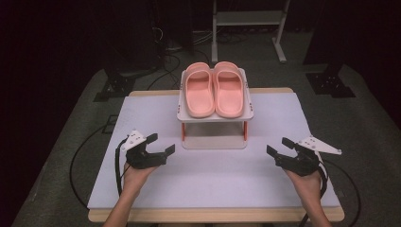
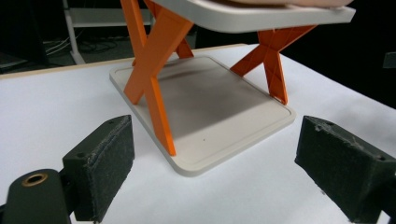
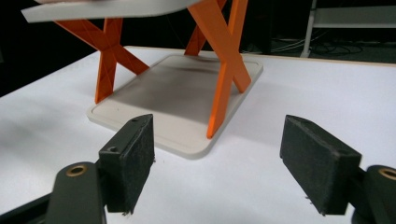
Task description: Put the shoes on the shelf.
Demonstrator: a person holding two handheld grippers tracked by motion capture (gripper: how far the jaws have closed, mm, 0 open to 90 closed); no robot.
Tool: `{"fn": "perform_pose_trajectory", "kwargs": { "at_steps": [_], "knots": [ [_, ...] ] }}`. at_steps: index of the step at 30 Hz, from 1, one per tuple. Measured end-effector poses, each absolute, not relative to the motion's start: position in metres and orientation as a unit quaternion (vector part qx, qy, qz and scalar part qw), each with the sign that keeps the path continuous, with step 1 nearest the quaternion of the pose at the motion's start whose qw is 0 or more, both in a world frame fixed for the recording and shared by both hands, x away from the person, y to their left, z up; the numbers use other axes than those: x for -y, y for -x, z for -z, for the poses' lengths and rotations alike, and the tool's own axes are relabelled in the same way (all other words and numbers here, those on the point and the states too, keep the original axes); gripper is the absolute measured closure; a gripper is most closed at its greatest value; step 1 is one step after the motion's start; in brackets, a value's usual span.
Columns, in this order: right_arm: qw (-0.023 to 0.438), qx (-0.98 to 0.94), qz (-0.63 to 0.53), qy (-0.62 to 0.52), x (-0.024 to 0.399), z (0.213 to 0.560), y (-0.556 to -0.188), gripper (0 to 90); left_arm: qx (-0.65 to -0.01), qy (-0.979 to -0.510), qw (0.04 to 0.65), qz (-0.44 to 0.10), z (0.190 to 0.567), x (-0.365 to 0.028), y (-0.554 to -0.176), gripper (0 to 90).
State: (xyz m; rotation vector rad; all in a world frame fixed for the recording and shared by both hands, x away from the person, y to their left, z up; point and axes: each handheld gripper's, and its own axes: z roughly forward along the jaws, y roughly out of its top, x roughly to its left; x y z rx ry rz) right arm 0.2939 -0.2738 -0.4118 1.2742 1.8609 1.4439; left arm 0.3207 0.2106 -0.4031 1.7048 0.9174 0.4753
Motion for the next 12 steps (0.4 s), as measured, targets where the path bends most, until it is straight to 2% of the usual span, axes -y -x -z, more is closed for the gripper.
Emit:
{"fn": "perform_pose_trajectory", "kwargs": {
  "at_steps": [12],
  "knots": [
    [0.235, -0.666, -0.53, -0.47, 0.285, 0.44, -0.268, 21.8, -0.395, -0.709, 0.549, -0.196, 0.436, -0.212, -0.302, 10.1]
  ]
}}
